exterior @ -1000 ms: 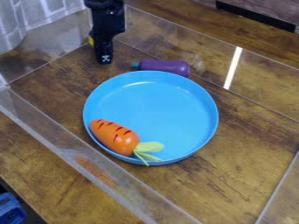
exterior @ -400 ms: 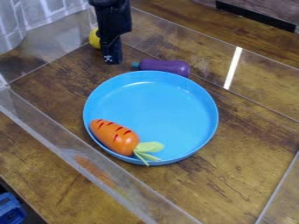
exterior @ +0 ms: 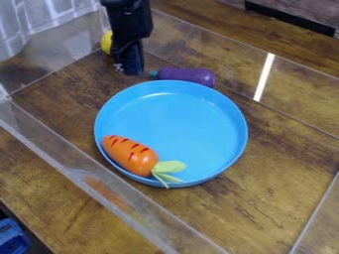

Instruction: Put the lemon on the blue tray

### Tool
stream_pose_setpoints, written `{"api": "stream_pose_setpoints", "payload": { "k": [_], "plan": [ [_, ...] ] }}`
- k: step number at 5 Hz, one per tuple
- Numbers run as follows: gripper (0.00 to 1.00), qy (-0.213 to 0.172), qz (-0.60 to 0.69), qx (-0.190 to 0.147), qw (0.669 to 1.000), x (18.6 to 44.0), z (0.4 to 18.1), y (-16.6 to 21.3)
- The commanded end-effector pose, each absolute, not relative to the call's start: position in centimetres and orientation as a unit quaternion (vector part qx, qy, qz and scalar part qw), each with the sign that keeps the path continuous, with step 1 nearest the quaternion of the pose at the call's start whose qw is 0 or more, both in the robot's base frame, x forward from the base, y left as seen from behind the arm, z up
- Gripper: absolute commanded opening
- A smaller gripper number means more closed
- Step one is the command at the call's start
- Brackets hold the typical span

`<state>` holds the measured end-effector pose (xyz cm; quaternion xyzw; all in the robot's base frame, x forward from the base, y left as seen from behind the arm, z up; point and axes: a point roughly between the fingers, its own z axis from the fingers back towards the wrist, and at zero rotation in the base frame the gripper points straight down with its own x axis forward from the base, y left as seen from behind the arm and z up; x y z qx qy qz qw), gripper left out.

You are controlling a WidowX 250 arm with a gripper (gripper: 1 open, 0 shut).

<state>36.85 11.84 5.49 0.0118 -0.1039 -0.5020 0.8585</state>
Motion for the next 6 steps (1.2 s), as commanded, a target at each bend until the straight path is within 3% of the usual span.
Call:
{"api": "stream_pose_setpoints", "payload": {
  "k": [1, 5, 6],
  "plan": [
    [1.00, -0.129, -0.501, 0.031, 0.855, 36.6, 7.9, 12.0],
    [1.00, -0.131, -0.499, 0.017, 0.857, 35.5, 5.5, 10.7],
    [1.00, -0.133, -0.509, 0.011, 0.850, 35.7, 4.1, 9.9]
  ]
}}
